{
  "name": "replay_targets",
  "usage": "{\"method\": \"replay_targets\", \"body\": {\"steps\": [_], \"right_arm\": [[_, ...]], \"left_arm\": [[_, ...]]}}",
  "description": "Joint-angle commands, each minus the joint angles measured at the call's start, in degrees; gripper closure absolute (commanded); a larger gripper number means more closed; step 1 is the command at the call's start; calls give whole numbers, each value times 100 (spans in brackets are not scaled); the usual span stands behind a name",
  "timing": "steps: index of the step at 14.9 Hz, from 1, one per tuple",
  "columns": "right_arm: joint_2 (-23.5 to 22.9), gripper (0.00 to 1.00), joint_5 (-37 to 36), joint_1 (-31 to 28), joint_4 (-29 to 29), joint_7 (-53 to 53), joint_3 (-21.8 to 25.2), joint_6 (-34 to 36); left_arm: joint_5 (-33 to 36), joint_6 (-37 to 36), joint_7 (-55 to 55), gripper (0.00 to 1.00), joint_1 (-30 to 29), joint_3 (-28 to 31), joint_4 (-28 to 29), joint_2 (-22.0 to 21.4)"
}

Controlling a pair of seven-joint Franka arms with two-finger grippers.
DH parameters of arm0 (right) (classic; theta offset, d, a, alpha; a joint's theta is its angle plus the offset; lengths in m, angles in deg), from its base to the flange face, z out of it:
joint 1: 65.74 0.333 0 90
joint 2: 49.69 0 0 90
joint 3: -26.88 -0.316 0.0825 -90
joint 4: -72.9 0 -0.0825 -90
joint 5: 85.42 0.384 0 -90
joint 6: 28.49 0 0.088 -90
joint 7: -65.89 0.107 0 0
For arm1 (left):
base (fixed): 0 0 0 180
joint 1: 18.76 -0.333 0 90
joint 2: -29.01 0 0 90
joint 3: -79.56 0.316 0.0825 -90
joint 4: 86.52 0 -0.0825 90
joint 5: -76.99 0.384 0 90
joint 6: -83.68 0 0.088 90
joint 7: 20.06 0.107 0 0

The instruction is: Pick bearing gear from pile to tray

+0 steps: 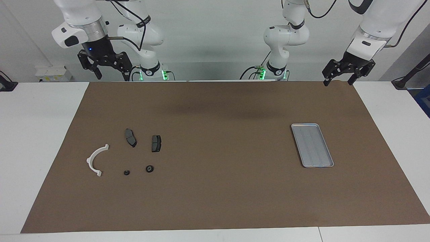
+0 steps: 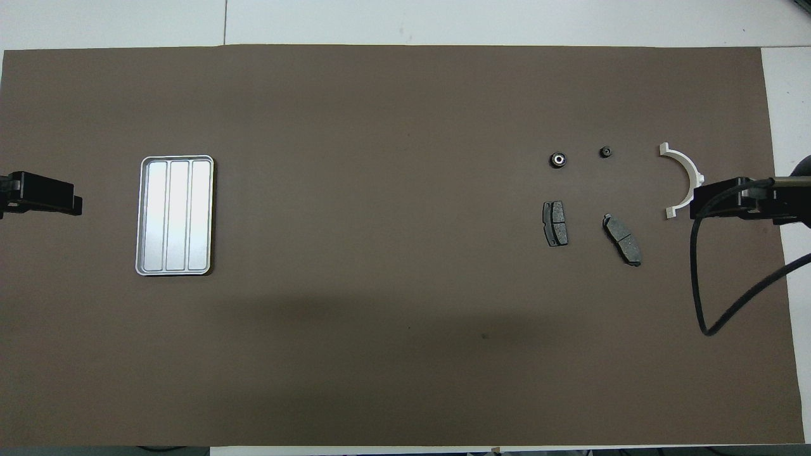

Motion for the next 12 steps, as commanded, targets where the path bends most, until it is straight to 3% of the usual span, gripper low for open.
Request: {"method": "replay_targets", "body": {"steps": [1, 12], "right_arm": [[70, 0, 147, -82, -39, -71, -17, -76], [79, 0, 147, -64, -47, -124, -35, -24]], "left_arm": [[-46, -60, -35, 0, 1, 18, 106, -129], [-46, -60, -35, 0, 1, 18, 106, -129]]}}
